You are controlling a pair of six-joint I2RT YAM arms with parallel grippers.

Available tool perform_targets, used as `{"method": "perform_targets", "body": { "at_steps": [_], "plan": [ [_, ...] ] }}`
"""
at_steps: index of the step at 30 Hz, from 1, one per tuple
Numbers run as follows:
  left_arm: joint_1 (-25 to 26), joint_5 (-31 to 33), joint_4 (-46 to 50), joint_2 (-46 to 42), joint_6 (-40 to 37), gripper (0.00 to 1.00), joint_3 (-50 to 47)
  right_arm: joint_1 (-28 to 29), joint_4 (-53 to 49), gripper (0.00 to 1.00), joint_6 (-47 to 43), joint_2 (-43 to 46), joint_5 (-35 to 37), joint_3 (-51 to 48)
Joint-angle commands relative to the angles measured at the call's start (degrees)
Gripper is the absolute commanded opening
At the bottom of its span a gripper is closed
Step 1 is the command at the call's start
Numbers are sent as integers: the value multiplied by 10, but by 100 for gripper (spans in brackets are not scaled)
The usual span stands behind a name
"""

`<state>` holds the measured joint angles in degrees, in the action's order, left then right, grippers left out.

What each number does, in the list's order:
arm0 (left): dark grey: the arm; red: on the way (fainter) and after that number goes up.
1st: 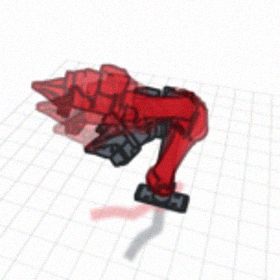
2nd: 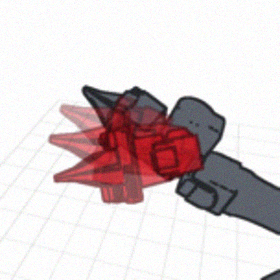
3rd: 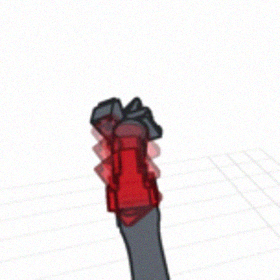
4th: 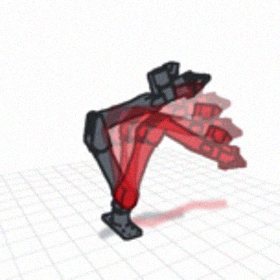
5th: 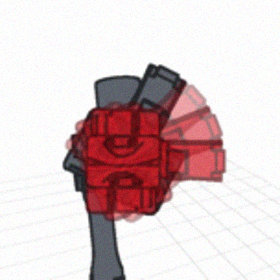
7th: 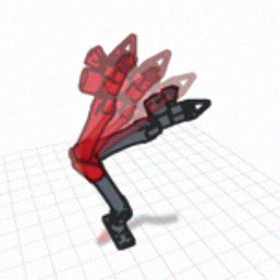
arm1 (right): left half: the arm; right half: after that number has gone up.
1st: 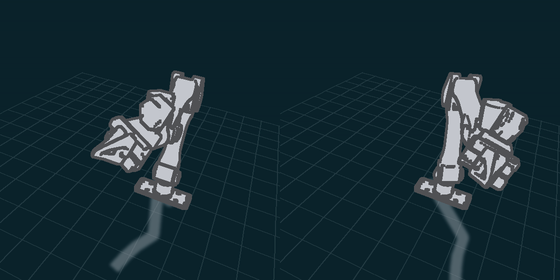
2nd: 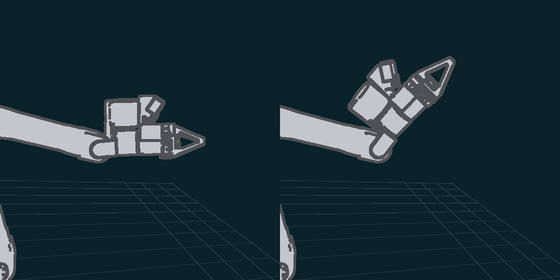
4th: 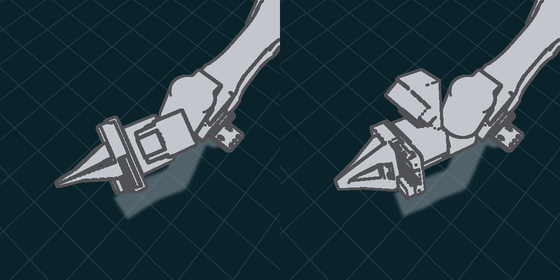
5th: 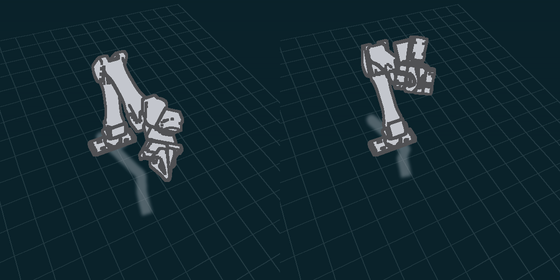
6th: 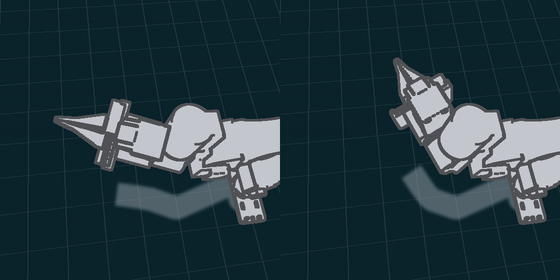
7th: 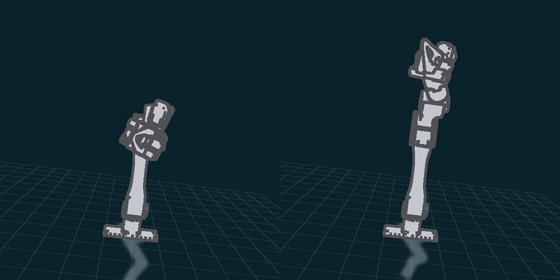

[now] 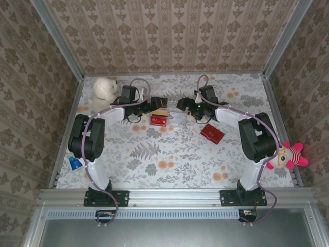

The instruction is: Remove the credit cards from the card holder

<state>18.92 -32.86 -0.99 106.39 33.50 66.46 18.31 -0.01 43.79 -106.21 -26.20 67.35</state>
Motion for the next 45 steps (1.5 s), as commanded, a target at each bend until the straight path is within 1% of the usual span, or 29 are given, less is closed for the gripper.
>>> {"method": "perform_targets", "body": {
  "at_steps": [1, 3, 5, 8, 11, 13, 16, 21, 24, 29, 32, 36, 40, 42, 43, 45],
  "plan": [
    [-13, -15, -9, -2, 2, 100, 10, 4, -27, 94, -9, -1, 7, 23],
    [-24, -3, 9, -12, -3, 100, 3, -3, -60, 97, -25, 17, 35, 17],
    [-38, 11, 23, -37, -9, 100, -15, -15, -87, 100, -45, 53, 60, -2],
    [-61, 34, 60, -89, -24, 100, -41, -37, -126, 100, -75, 113, 97, -35],
    [-88, 77, 109, -153, -38, 100, -70, -66, -174, 100, -86, 152, 122, -62],
    [-103, 113, 136, -196, -46, 100, -90, -85, -207, 100, -95, 166, 147, -77],
    [-112, 151, 171, -254, -55, 100, -110, -111, -237, 100, -109, 177, 176, -101],
    [-111, 157, 191, -305, -58, 100, -134, -136, -289, 100, -133, 169, 203, -115],
    [-108, 150, 195, -316, -56, 100, -141, -137, -312, 98, -143, 161, 205, -118],
    [-90, 143, 196, -310, -57, 100, -137, -133, -328, 94, -143, 152, 163, -140],
    [-76, 145, 197, -304, -58, 100, -131, -120, -333, 92, -143, 159, 147, -156],
    [-60, 144, 191, -291, -55, 100, -127, -85, -338, 88, -132, 182, 124, -171],
    [-45, 145, 182, -276, -48, 100, -123, -32, -325, 86, -113, 199, 94, -182],
    [-40, 145, 178, -270, -46, 100, -123, -14, -329, 84, -108, 207, 98, -178],
    [-38, 145, 177, -267, -44, 100, -123, -14, -333, 84, -105, 215, 104, -175],
    [-36, 144, 177, -262, -43, 100, -121, -19, -346, 84, -112, 231, 138, -163]
  ]
}}
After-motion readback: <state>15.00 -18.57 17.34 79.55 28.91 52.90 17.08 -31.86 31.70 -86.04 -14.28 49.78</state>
